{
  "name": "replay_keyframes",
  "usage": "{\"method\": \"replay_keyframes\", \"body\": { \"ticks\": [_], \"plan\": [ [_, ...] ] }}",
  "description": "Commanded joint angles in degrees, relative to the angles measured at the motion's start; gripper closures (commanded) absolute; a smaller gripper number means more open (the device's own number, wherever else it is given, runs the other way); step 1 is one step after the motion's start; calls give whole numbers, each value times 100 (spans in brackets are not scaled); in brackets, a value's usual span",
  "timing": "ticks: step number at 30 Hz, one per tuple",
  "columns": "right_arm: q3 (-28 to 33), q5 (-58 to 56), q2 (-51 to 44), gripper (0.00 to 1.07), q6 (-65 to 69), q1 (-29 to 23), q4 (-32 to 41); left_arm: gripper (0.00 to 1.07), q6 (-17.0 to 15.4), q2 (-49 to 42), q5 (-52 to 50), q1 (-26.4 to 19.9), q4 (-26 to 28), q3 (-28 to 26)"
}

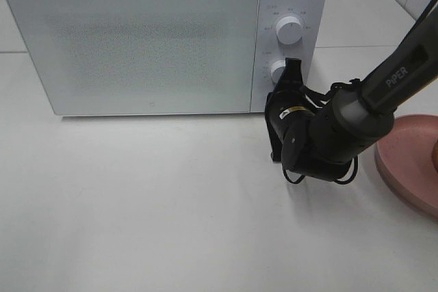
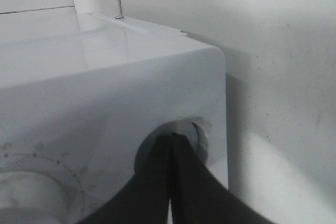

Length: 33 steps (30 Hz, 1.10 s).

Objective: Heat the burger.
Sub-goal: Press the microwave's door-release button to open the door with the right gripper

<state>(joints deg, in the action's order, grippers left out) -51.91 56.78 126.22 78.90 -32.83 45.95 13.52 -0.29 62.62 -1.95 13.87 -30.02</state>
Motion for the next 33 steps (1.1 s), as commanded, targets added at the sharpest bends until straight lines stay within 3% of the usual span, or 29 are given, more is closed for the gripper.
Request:
{"method": "replay_keyframes", "body": {
  "ticks": [1, 9, 24, 33],
  "plan": [
    [-430, 527, 109, 107, -166, 206, -304, 7, -46, -103, -46, 17, 11, 11],
    [-665, 384, 172, 107, -269, 212, -298, 7, -46, -103, -46, 17, 11, 11],
    [-527, 355, 86, 106, -292, 183, -149, 7, -46, -103, -46, 17, 11, 11],
    [-521, 23, 40, 106, -309, -86, 80, 7, -46, -103, -46, 17, 11, 11]
  ]
}}
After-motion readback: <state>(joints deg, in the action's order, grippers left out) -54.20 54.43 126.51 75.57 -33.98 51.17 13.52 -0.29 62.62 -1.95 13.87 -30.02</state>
